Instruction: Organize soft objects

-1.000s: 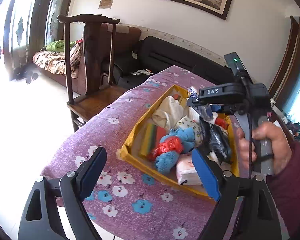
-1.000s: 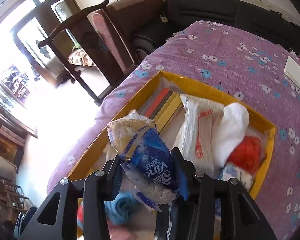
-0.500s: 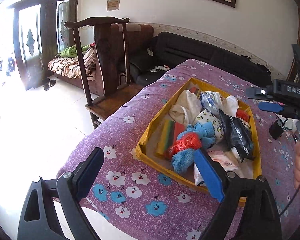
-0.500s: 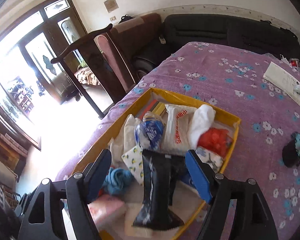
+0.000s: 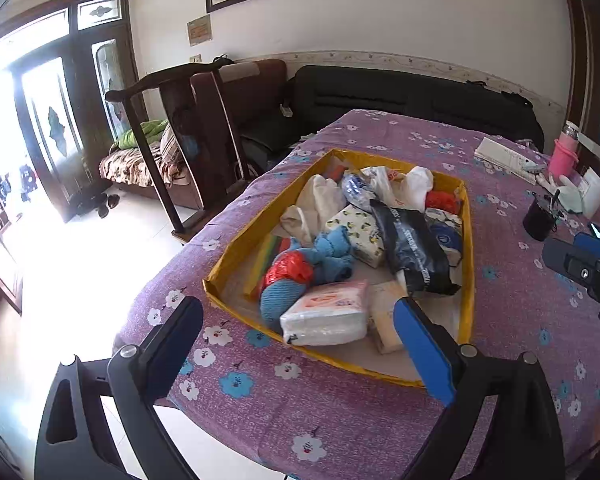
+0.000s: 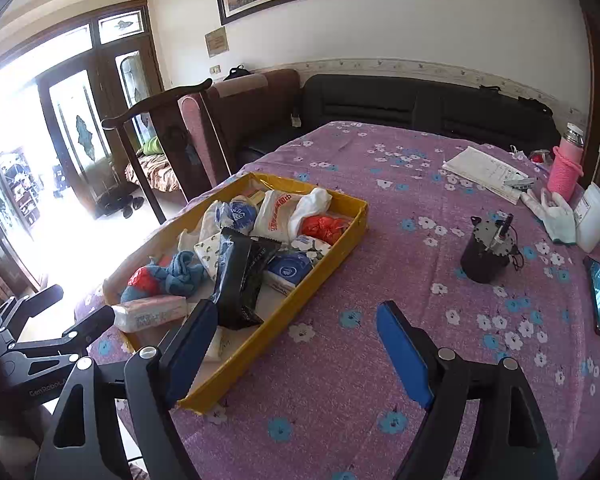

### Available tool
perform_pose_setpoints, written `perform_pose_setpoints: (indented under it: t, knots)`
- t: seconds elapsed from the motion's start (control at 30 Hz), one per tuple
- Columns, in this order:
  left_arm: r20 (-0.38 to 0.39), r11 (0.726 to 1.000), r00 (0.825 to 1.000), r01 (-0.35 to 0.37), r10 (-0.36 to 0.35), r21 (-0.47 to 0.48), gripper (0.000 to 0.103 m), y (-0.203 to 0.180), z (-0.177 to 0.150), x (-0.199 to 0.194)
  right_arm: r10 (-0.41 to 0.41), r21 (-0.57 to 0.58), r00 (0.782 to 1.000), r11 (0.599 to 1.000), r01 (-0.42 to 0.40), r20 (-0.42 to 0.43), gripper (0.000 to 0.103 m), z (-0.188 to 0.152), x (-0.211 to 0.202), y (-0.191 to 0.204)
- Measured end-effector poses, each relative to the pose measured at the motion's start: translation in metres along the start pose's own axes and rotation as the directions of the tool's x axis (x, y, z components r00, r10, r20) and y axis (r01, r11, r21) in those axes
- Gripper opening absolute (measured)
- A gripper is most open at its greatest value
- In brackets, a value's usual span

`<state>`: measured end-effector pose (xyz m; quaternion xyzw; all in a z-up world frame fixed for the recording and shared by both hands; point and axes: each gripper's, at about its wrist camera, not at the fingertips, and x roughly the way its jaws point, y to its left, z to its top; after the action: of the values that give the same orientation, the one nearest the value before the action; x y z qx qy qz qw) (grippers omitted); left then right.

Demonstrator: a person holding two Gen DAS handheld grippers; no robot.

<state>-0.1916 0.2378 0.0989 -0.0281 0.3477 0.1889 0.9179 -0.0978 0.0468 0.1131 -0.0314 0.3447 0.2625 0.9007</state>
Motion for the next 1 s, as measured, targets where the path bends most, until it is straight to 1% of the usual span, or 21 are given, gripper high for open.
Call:
perform_pose_setpoints:
  t: [0.1, 0.2, 0.3, 0.37, 0.47, 0.57, 0.7, 0.83, 0.93, 1.0]
  knots:
    - [0.004, 1.000, 1.000, 0.000, 0.000, 0.027, 0.096, -0.017, 0.000, -0.005, -0.021, 0.043, 0.998, 0.999, 0.018, 0.057, 0.088, -0.013, -0.015, -0.007]
    - [0.006, 0.998, 1.000, 0.003, -0.004, 0.062, 0.096, -0.035, 0.000, -0.009, -0.059, 0.085, 0.992, 0.995, 0.050, 0.110, 0.090, -0.029, -0.026, -0.011]
    - [0.008, 0.995, 1.000, 0.003, -0.004, 0.095, 0.096, -0.051, -0.003, -0.013, -0.063, 0.099, 0.992, 0.994, 0.052, 0.107, 0.090, -0.042, -0.030, -0.011]
    - [0.010, 0.994, 1.000, 0.008, -0.009, 0.109, 0.096, -0.061, -0.005, -0.016, -0.076, 0.085, 0.992, 0.994, 0.068, 0.100, 0.090, -0.048, -0.030, -0.010]
    - [0.009, 0.992, 1.000, 0.010, -0.011, 0.128, 0.096, -0.071, -0.009, -0.019, -0.114, 0.065, 0.985, 0.992, 0.106, 0.128, 0.091, -0.055, -0.038, -0.011]
    - [-0.005, 0.990, 0.999, 0.036, -0.036, 0.138, 0.096, -0.077, -0.013, -0.018, -0.129, 0.063, 0.981, 0.991, 0.121, 0.146, 0.093, -0.062, -0.045, -0.017]
    - [-0.010, 0.987, 0.996, 0.092, -0.092, 0.135, 0.096, -0.082, -0.016, -0.020, -0.139, 0.080, 0.982, 0.988, 0.130, 0.128, 0.093, -0.075, -0.048, -0.033]
    - [-0.007, 0.980, 0.990, 0.139, -0.139, 0.141, 0.096, -0.089, -0.017, -0.023, -0.215, 0.090, 0.972, 0.974, 0.207, 0.091, 0.093, -0.090, -0.052, -0.064]
    - [-0.021, 0.974, 0.986, 0.169, -0.168, 0.151, 0.096, -0.098, -0.020, -0.019, -0.250, 0.162, 0.967, 0.958, 0.239, 0.052, 0.093, -0.095, -0.058, -0.100]
    - [-0.029, 0.971, 0.984, 0.178, -0.175, 0.161, 0.096, -0.104, -0.022, -0.016, -0.263, 0.233, 0.964, 0.940, 0.250, 0.029, 0.093, -0.097, -0.062, -0.125]
